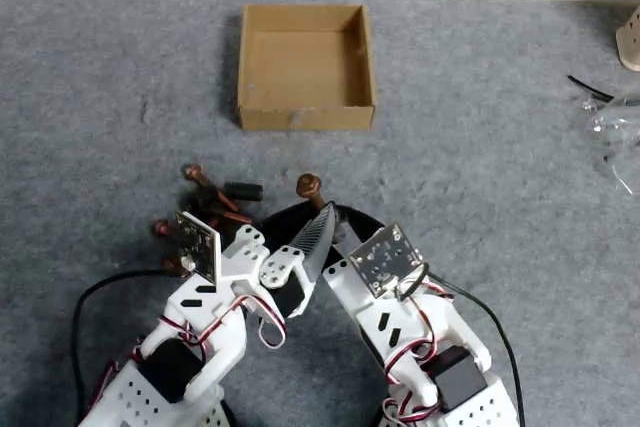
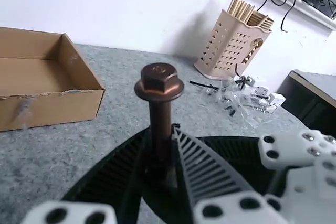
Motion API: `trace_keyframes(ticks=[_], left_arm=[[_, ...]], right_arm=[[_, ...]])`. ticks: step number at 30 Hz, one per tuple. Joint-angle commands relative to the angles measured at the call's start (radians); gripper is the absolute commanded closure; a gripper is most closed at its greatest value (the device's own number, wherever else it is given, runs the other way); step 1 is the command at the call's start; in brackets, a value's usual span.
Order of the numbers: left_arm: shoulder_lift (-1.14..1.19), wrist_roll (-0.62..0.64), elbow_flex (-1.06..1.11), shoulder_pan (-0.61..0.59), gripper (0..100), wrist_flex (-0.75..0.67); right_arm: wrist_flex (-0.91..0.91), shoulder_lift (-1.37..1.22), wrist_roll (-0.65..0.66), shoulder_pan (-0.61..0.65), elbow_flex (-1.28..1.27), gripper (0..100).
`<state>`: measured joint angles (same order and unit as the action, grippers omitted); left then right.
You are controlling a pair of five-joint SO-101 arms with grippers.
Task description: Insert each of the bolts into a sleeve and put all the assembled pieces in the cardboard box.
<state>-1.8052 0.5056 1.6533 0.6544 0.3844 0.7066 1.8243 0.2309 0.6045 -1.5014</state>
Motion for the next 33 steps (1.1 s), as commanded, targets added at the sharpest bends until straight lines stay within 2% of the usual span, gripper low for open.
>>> trace_keyframes(ticks=[1,9,16,18,27,33], left_arm=[[-0.004,0.005,-0.004,0.041,99,-0.002],[-0.004,-0.002,-0.008,0.016,97,-0.003],[-0.004,0.005,-0.001,0.019,71,-0.003],[-0.004,0.005,-0.001,0.019,68,-0.002],[-0.004,0.005,-0.008,0.007,67,-0.002],[-0.004,0.006,-0.044,-0.105,67,-0.002]], right_arm=[[-0.039,0.015,0.009,0.010,0.016,99.4],[-0.039,0.015,0.008,-0.053,0.012,99.4],[-0.044,0.015,0.008,-0.050,-0.030,99.4],[-0.044,0.015,0.008,-0.051,-0.030,99.4],[-0.045,0.015,0.008,-0.053,-0.036,99.4],[-0.045,0.015,0.008,-0.053,-0.036,99.4]])
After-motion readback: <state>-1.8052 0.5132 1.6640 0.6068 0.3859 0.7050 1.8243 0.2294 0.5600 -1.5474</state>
